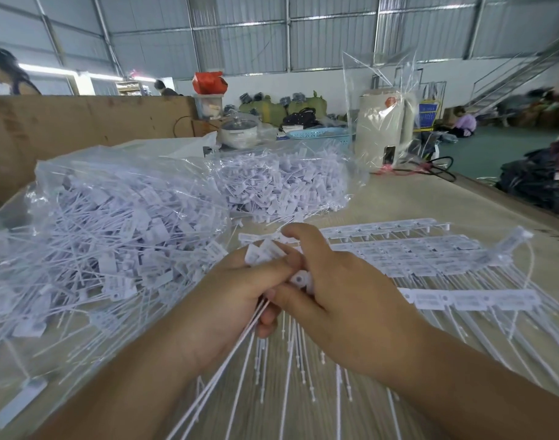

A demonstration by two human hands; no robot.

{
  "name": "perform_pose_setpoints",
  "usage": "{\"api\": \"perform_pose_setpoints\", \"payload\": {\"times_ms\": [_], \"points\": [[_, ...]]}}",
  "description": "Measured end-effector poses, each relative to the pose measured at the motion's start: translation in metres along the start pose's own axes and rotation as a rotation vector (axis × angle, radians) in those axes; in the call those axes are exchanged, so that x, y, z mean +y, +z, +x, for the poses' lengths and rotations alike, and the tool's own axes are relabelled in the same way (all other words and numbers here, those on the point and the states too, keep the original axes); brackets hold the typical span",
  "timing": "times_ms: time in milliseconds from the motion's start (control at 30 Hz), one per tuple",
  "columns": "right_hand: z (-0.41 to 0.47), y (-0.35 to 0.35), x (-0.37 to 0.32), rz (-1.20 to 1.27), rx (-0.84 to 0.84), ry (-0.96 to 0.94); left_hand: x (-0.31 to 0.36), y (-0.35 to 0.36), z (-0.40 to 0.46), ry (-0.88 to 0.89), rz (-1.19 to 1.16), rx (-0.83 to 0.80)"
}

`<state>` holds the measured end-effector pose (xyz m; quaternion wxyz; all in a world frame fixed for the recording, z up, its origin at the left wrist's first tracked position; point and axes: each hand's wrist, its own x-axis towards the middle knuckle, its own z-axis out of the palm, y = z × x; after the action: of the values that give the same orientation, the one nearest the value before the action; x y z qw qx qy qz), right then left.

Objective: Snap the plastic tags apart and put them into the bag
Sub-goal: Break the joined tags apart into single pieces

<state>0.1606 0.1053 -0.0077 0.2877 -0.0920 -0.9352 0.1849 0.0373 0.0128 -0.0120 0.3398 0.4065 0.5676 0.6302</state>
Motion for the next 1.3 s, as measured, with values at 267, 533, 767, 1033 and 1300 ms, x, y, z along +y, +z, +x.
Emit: {"api": "perform_pose_setpoints", "payload": {"times_ms": [267,533,767,1033,1300], "points": [[0.006,-0.016,0.008,-0.067,-0.058,0.101,0.003,-0.018,0.008,-0.004,0.024,0.035],[0.006,-0.004,0.017,-0.058,-0.263,0.059,0.003,-0.025,0.006,-0.029,0.240,-0.096],[0.005,-0.005,0.020,0.114,-0.229,0.003,0.003,-0.025,0.007,-0.005,0.248,-0.099],[0.006,-0.004,0.018,0.095,-0.150,0.017,0.005,-0.013,0.005,0.036,0.119,0.089],[0.004,0.009,0.004,-0.046,0.031,0.058,-0.004,-0.019,0.013,0.016,0.068,0.207]]}}
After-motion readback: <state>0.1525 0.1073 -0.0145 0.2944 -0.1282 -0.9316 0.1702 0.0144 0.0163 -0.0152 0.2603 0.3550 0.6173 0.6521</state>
